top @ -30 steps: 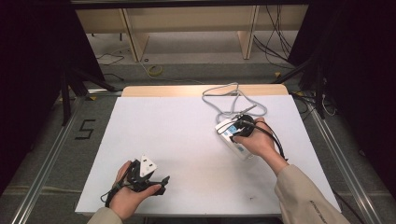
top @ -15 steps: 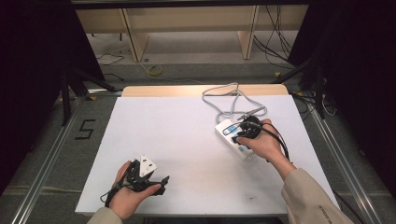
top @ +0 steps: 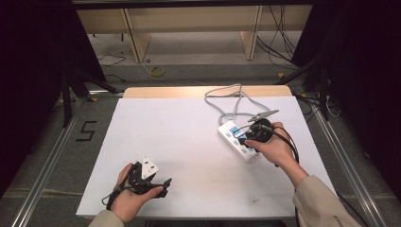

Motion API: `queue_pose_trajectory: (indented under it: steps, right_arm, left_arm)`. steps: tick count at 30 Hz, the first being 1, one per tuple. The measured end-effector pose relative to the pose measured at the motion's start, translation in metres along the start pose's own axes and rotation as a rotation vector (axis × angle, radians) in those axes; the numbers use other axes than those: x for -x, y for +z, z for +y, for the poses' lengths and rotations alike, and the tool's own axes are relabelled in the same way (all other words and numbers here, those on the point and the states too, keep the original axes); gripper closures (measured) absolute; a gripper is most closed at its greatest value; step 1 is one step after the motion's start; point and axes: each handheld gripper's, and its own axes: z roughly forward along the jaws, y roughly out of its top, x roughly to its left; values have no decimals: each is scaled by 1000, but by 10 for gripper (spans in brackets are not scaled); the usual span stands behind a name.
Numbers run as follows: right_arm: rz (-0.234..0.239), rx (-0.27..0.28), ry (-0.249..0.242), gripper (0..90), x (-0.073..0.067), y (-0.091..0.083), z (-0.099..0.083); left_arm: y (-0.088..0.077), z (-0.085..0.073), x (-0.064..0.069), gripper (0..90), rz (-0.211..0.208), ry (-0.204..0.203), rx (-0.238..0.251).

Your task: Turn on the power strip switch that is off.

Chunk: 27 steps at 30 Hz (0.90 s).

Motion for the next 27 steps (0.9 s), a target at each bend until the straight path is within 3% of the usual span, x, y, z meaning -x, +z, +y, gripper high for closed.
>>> queue_pose_trajectory:
  steps: [16, 27]
  right_arm:
    - [3, 65, -3, 536, -1, -21, -15]
    - [28, 72, 2, 520, 0, -31, -29]
  left_arm:
    - [1, 0, 0, 151, 3, -3, -1]
    - [1, 0, 0, 151, 4, -6, -4]
